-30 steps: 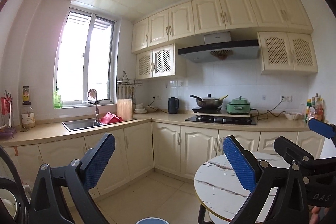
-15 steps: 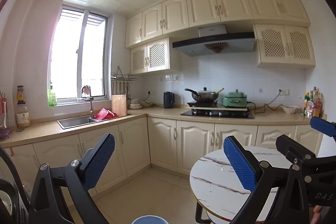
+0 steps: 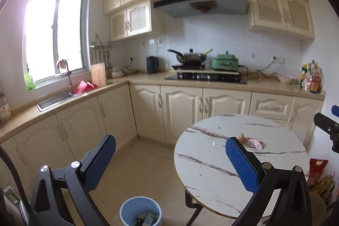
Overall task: Collect trash
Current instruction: 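Move both tools back toward the table, then close the right gripper on the red-and-white wrapper and lift it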
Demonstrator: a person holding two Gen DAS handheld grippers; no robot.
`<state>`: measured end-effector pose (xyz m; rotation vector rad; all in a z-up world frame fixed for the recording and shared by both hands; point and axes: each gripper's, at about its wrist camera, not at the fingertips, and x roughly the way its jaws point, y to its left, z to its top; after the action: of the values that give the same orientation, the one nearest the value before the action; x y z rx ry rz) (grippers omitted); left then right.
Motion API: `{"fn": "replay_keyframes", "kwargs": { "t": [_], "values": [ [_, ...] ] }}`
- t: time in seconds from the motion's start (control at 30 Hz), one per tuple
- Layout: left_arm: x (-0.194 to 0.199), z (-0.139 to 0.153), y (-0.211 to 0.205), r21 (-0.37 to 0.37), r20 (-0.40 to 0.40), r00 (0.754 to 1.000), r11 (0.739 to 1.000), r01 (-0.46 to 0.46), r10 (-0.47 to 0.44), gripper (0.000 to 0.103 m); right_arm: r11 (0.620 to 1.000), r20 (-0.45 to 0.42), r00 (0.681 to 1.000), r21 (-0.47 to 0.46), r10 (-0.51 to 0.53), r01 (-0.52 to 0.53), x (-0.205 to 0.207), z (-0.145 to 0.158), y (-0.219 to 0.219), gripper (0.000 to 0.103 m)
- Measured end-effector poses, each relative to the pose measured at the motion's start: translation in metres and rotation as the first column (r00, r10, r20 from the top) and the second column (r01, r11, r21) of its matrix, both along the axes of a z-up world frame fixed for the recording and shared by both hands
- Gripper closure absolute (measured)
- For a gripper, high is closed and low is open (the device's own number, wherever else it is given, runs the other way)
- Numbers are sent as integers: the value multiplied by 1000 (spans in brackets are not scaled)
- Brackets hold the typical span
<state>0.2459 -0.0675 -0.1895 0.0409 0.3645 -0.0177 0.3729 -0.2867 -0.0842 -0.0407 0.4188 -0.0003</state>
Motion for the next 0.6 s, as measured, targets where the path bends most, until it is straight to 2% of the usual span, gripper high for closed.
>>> {"fn": "replay_keyframes", "kwargs": {
  "t": [0.13,0.27,0.4,0.43,0.6],
  "values": [
    [62,14,-8,-17,-72,997,1000,21,-22,1,999,-74,997,-12,-33,33,35,-19,-38,0],
    [132,20,-22,-11,-150,988,999,41,-42,1,999,-203,978,-14,-40,38,89,-58,-74,0],
    [205,19,-41,-23,-250,963,995,101,-104,1,999,-338,939,28,53,-47,144,-105,-87,0],
    [220,20,-44,-26,-268,957,994,108,-111,1,997,-384,920,31,83,-77,164,-121,-89,0],
    [301,19,-65,-22,-349,927,991,135,-134,1,991,-508,854,-8,112,-134,226,-178,-90,0]
  ]
}}
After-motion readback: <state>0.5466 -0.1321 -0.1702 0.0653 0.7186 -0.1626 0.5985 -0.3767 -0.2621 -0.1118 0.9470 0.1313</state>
